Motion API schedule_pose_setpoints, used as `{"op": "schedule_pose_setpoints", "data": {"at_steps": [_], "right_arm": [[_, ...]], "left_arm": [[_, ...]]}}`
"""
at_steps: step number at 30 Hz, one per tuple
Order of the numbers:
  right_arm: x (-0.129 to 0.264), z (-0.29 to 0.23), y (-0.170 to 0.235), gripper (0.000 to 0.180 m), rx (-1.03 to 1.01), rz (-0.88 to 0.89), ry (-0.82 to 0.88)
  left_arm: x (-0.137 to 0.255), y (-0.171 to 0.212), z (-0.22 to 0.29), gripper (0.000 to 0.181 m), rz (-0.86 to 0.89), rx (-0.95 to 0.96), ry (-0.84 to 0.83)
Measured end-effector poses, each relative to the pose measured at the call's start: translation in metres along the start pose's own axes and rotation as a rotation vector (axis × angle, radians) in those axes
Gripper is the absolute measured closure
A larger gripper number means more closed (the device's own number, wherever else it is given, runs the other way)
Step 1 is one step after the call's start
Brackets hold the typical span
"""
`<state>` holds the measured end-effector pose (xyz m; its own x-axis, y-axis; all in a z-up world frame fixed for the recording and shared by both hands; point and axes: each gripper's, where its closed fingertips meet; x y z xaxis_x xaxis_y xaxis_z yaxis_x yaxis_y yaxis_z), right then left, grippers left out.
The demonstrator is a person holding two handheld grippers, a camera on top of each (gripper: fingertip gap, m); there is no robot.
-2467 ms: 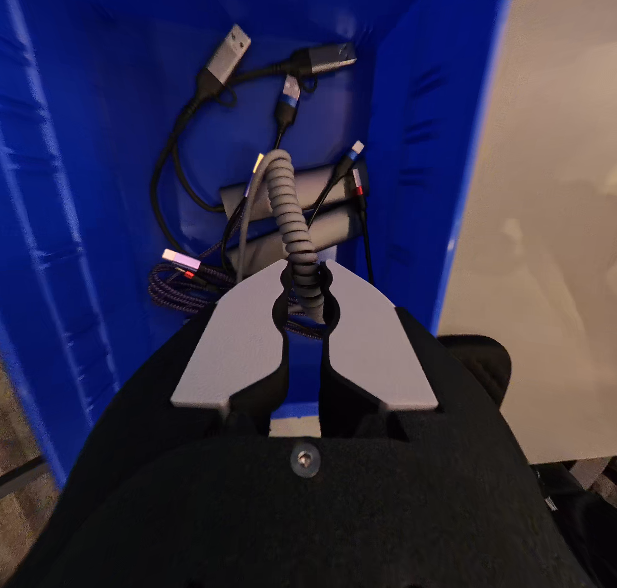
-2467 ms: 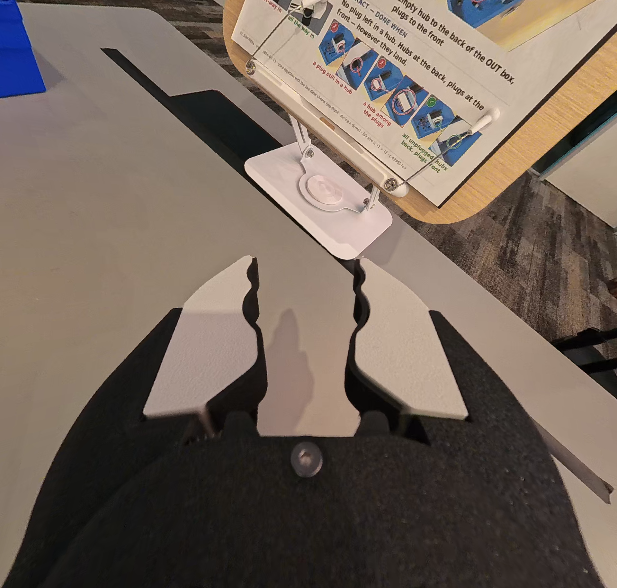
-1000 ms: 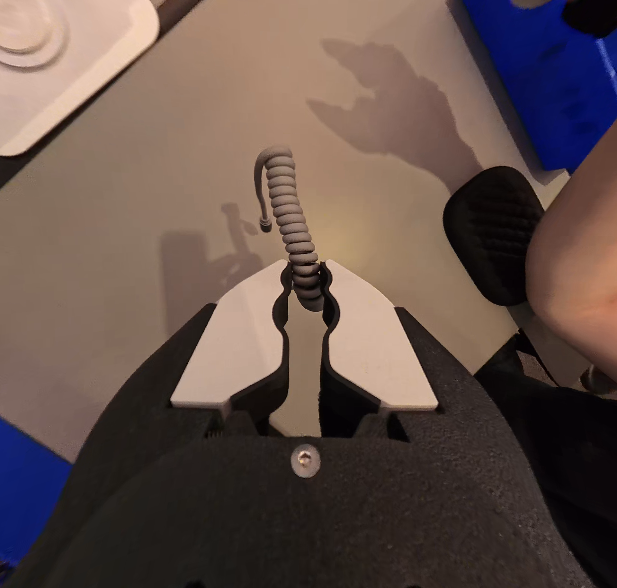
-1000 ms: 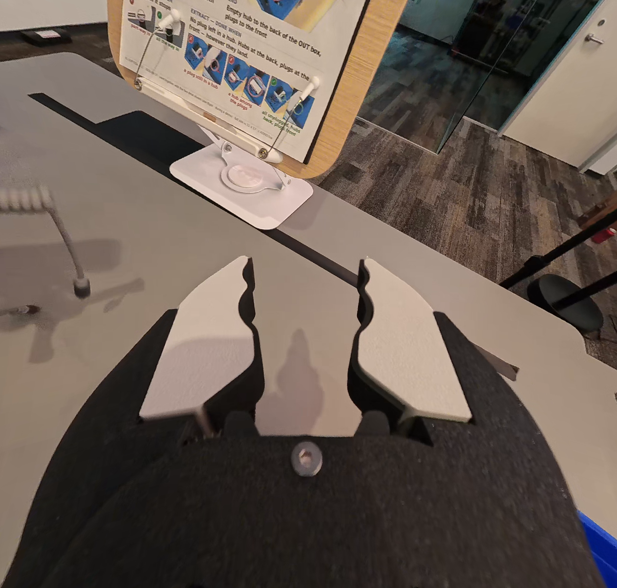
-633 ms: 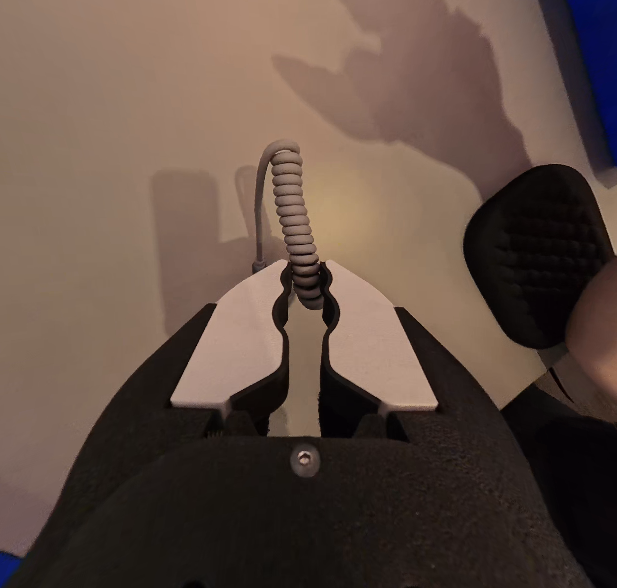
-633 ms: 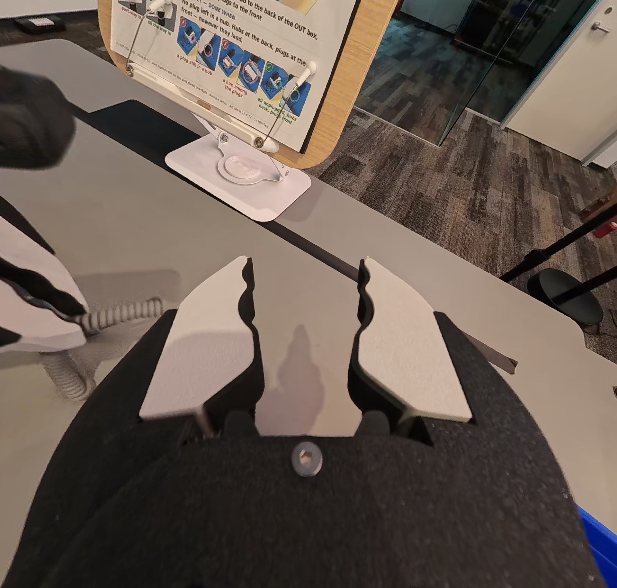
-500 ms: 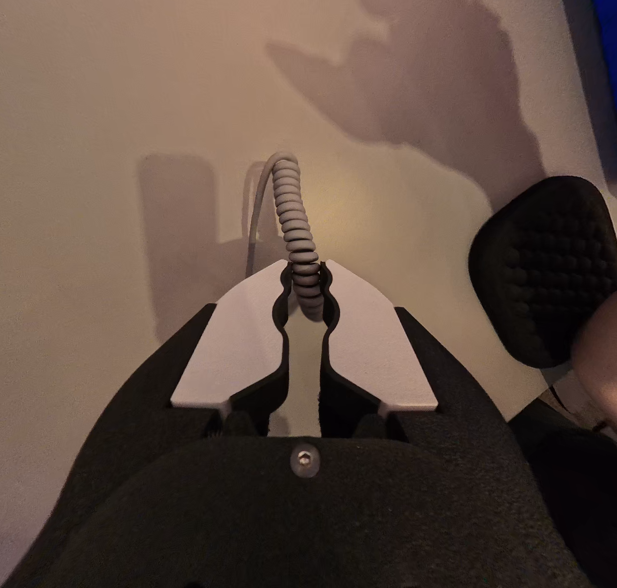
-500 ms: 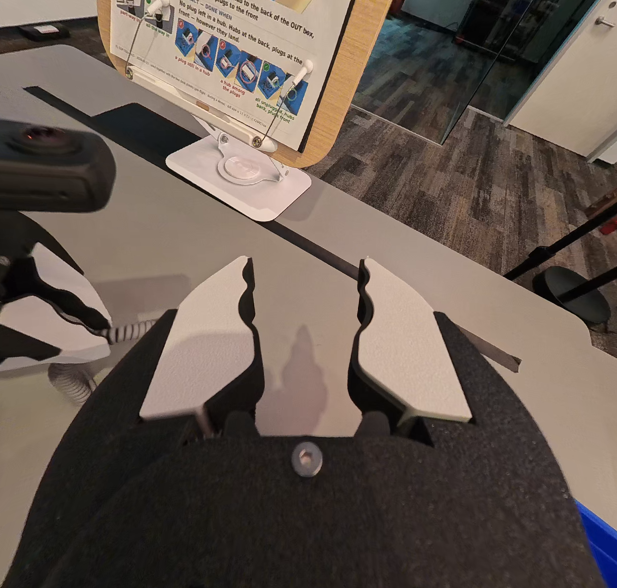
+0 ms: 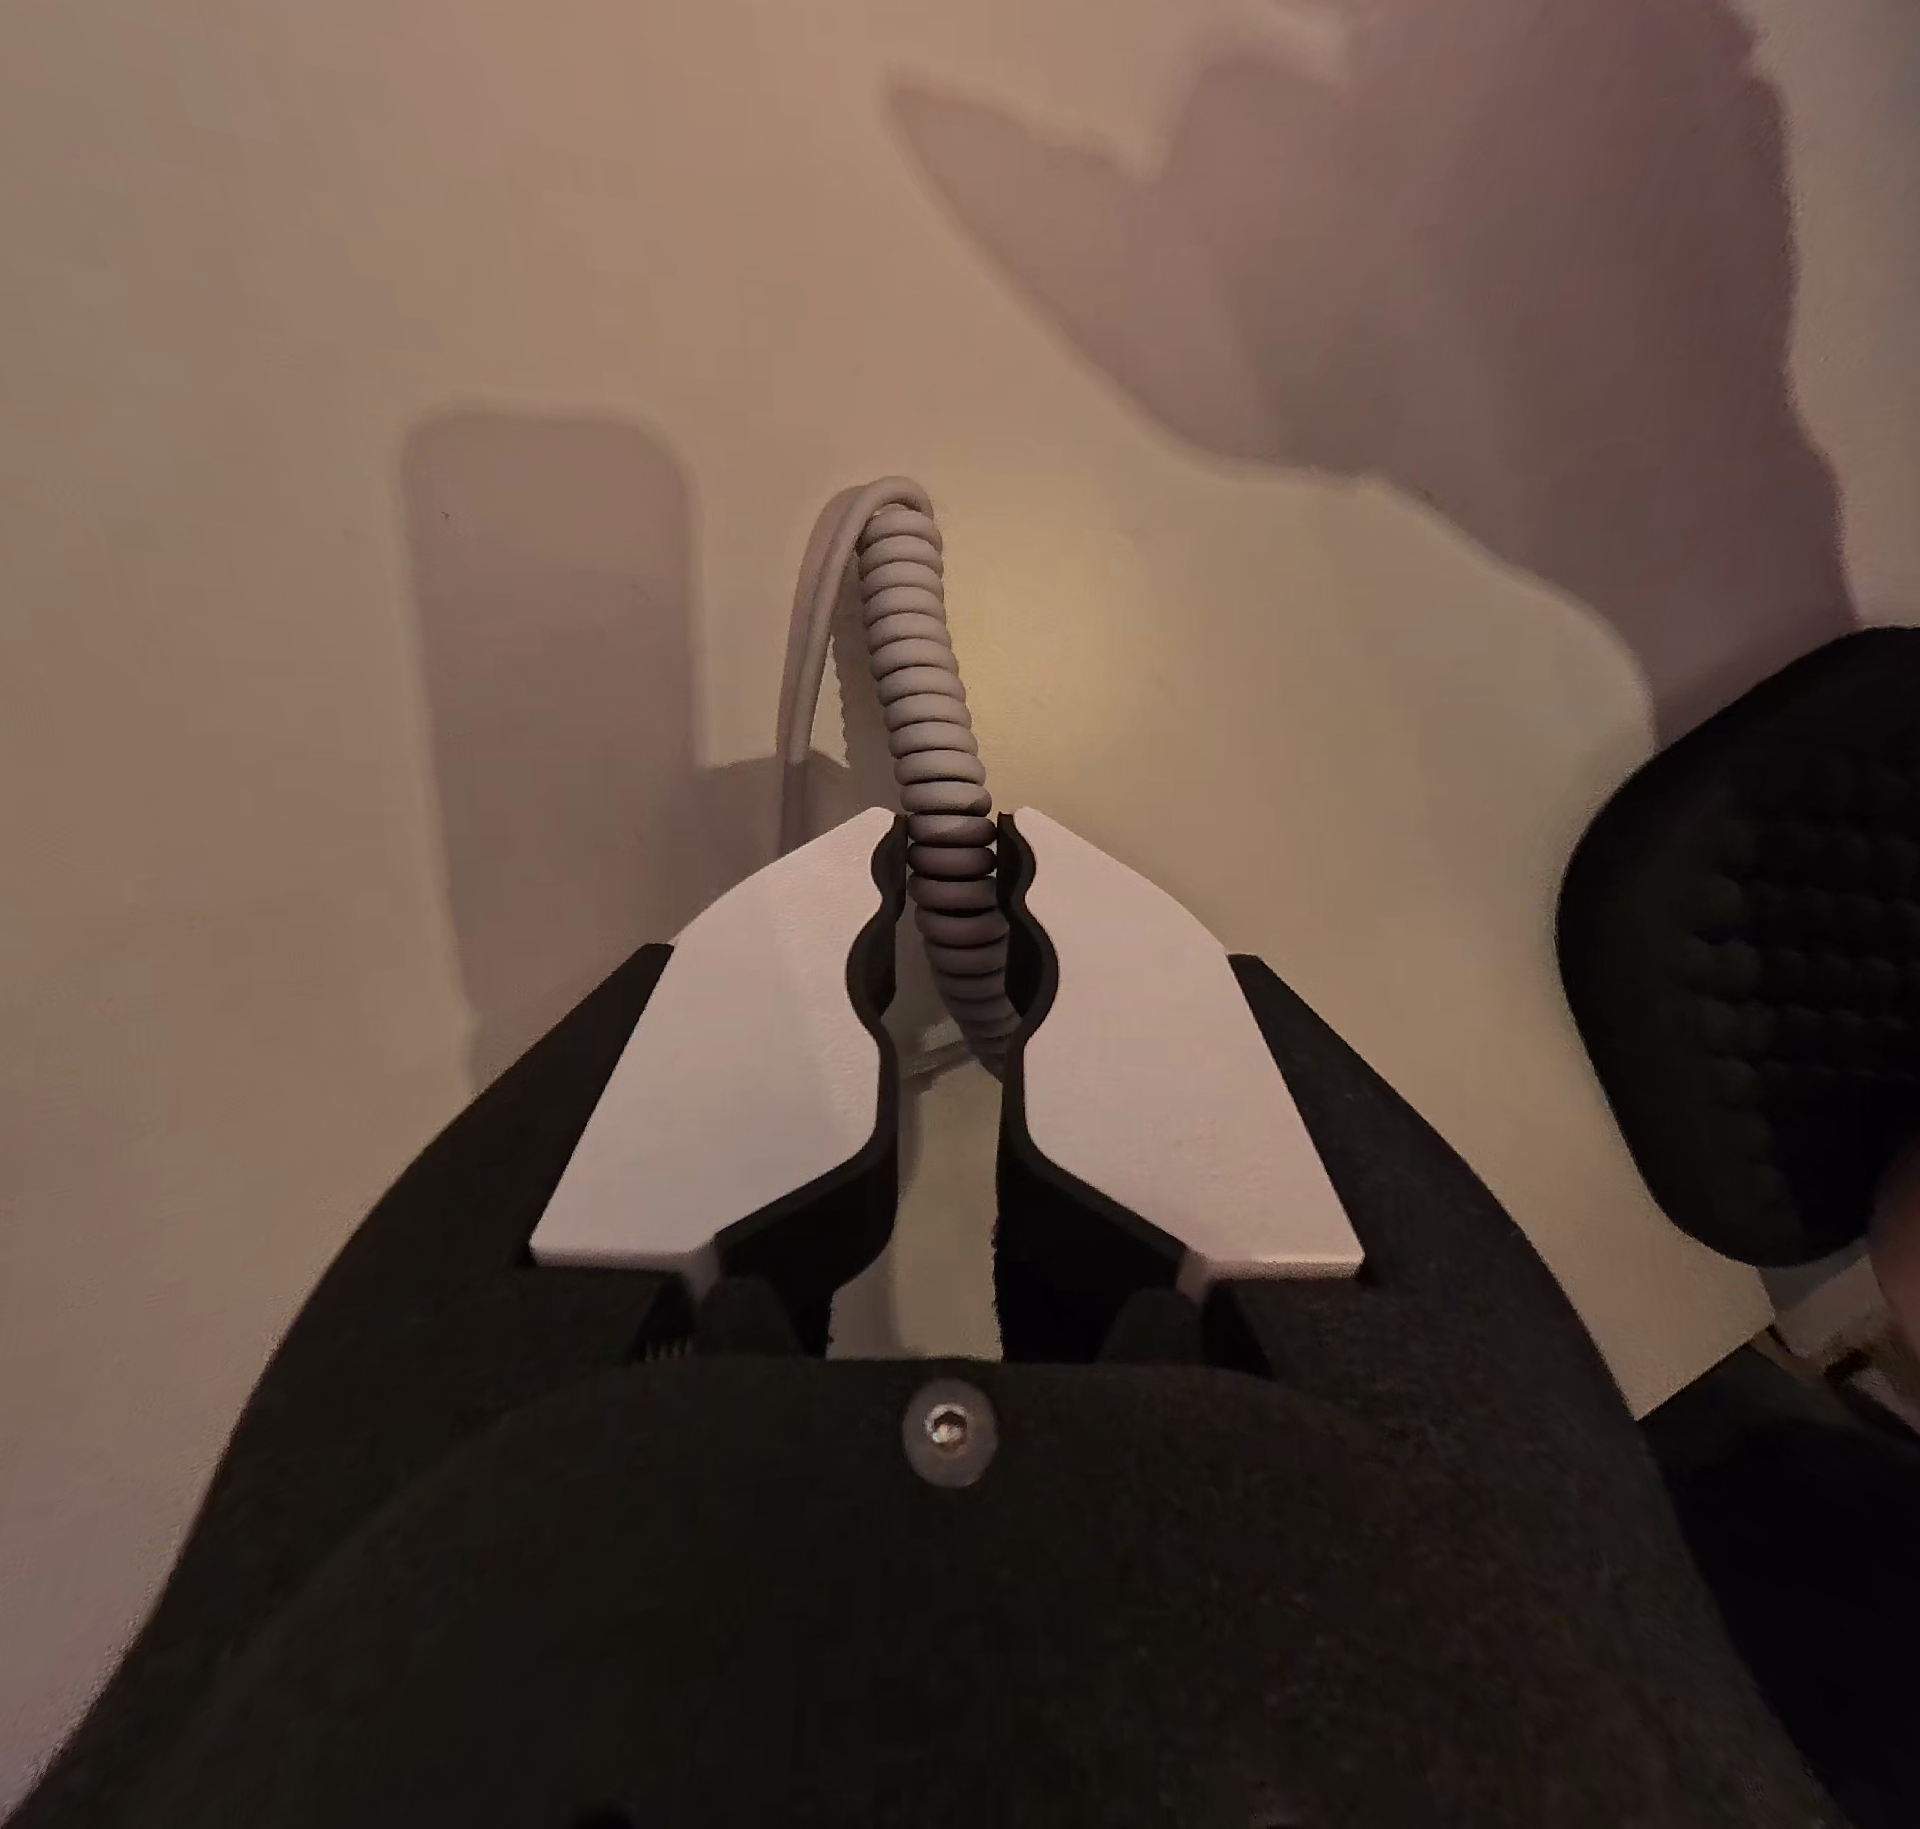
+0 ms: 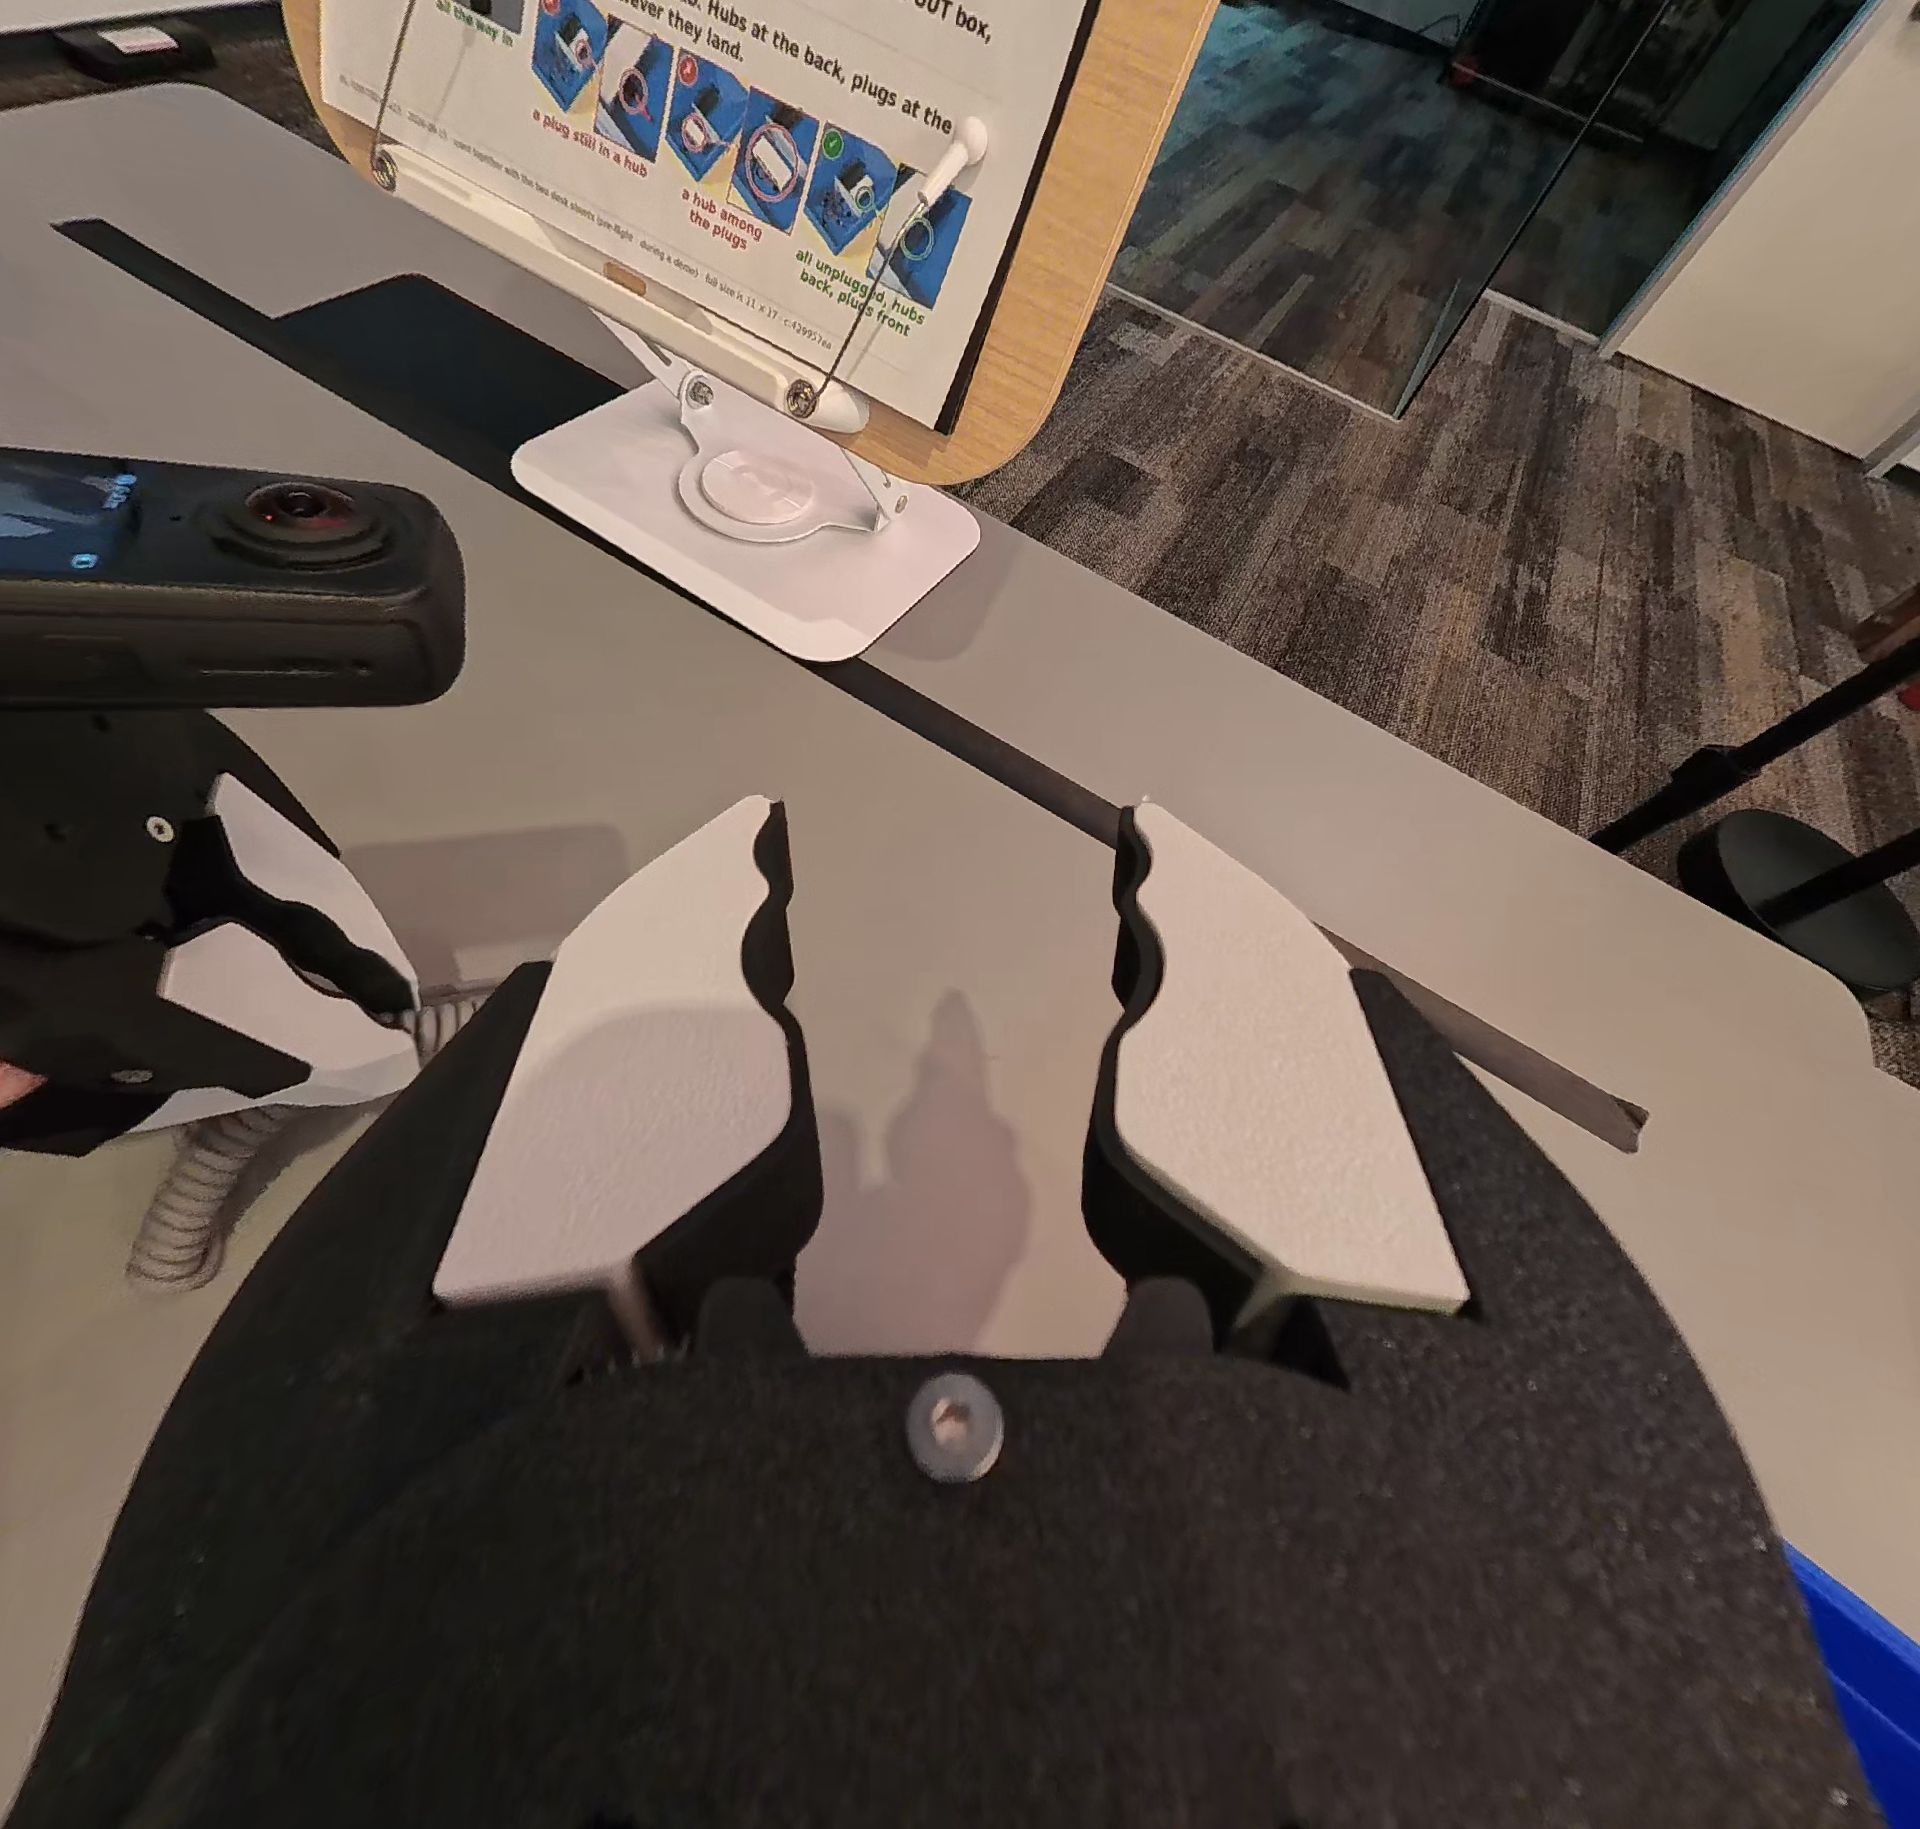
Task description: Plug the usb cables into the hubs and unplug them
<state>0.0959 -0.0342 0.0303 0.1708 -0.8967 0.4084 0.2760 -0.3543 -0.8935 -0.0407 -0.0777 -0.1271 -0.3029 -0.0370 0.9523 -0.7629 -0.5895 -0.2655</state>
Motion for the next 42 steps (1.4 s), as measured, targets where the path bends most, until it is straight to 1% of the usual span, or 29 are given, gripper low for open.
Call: {"op": "schedule_pose_setpoints", "data": {"at_steps": [2,5,9,13,17,20,23,26,29,32,34,36,38,42], "right_arm": [[-0.001,0.0,0.001,0.12,-0.002,-0.001,-0.002],[-0.002,0.001,0.002,0.12,-0.006,-0.005,0.0],[-0.002,0.003,0.003,0.12,-0.007,-0.007,0.003],[-0.001,0.003,0.004,0.12,-0.007,-0.008,0.004],[-0.005,0.0,0.007,0.12,0.0,-0.025,0.003],[-0.01,-0.005,0.01,0.12,0.01,-0.044,-0.001],[-0.015,-0.013,0.011,0.121,0.029,-0.056,-0.006],[-0.018,-0.019,0.012,0.121,0.054,-0.073,-0.002],[-0.022,-0.023,0.012,0.121,0.072,-0.084,0.006],[-0.028,-0.029,0.011,0.121,0.086,-0.088,0.0],[-0.034,-0.034,0.012,0.121,0.104,-0.104,-0.002],[-0.041,-0.039,0.016,0.121,0.123,-0.126,-0.011],[-0.047,-0.044,0.018,0.121,0.13,-0.139,-0.025],[-0.054,-0.05,0.021,0.121,0.129,-0.144,-0.047]], "left_arm": [[-0.001,-0.002,-0.002,0.162,0.011,0.009,0.0],[0.003,-0.005,-0.001,0.152,0.031,0.007,0.019],[0.016,-0.005,-0.002,0.148,0.057,-0.001,0.029],[0.049,-0.002,-0.011,0.148,0.119,-0.006,0.028],[0.102,0.012,-0.038,0.147,0.2,0.015,-0.007],[0.152,0.036,-0.075,0.145,0.244,0.045,-0.068],[0.207,0.068,-0.126,0.144,0.298,0.115,-0.152],[0.253,0.114,-0.181,0.144,0.305,0.213,-0.227],[0.279,0.168,-0.232,0.146,0.285,0.307,-0.293],[0.284,0.222,-0.275,0.147,0.247,0.359,-0.329],[0.275,0.249,-0.293,0.15,0.224,0.32,-0.325],[0.261,0.271,-0.309,0.15,0.197,0.23,-0.335],[0.246,0.286,-0.324,0.15,0.174,0.093,-0.359],[0.216,0.302,-0.347,0.151,0.148,-0.122,-0.363]]}}
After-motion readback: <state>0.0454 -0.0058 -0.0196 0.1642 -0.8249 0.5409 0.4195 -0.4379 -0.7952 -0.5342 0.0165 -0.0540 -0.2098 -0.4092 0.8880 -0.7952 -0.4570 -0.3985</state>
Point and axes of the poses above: each gripper's, where its closed fingertips meet, x back along the fingers, y out of its underside, z = x × y across the jaws
